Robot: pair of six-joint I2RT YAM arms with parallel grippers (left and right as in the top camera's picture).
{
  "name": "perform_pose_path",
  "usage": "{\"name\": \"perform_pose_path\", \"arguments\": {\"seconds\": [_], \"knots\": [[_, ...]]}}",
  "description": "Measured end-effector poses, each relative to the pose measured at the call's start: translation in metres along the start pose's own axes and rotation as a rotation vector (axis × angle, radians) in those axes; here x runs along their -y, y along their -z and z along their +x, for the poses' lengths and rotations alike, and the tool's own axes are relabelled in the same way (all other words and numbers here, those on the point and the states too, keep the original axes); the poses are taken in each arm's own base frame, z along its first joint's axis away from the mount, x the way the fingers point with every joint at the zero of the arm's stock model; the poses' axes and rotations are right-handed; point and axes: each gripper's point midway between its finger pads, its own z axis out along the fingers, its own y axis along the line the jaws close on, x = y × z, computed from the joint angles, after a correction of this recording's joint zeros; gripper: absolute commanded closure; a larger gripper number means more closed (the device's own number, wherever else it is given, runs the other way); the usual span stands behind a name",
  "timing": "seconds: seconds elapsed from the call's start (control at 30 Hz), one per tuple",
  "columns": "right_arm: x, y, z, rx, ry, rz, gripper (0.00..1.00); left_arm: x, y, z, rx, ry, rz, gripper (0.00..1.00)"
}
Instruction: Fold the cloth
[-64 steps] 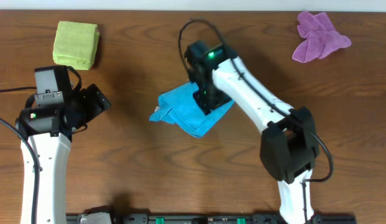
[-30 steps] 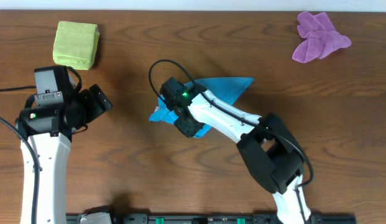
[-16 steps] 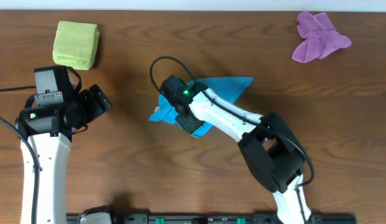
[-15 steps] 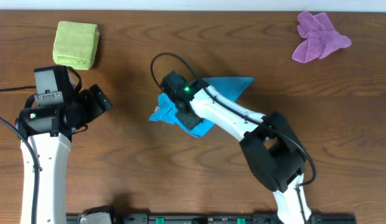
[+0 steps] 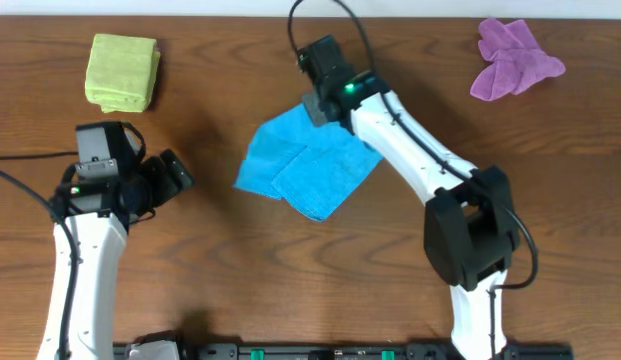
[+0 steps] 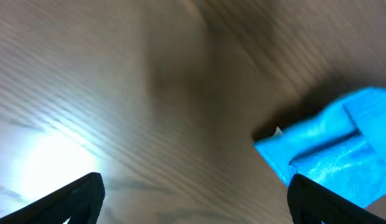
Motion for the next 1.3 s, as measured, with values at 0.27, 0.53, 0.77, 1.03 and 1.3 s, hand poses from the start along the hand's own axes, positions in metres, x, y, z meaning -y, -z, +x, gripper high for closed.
{"name": "perform_pose_path", "arguments": {"seconds": [0.27,0.53,0.77,1.03,1.3], "knots": [[-0.011,0.013,-0.077,0.317,-0.057,-0.072,0.06,0.001,-0.033,0.035,-0.087,-0.02,0.054,0.04],[-0.013,0.02,-0.093,0.377,-0.073,-0.083,0.01,0.024,-0.036,0.046,-0.103,-0.102,0.098,0.03],[-0.013,0.003,0.018,-0.081,-0.009,-0.068,0.98,0.054,-0.038,0.051,-0.072,-0.253,0.165,0.05],[-0.024,0.031,0.088,-0.381,-0.049,-0.146,0.98,0.065,-0.058,0.04,-0.044,-0.288,0.189,0.05],[-0.033,0.14,0.058,-0.194,-0.032,-0.171,0.98,0.073,-0.076,0.048,-0.099,-0.335,0.238,0.11]]}}
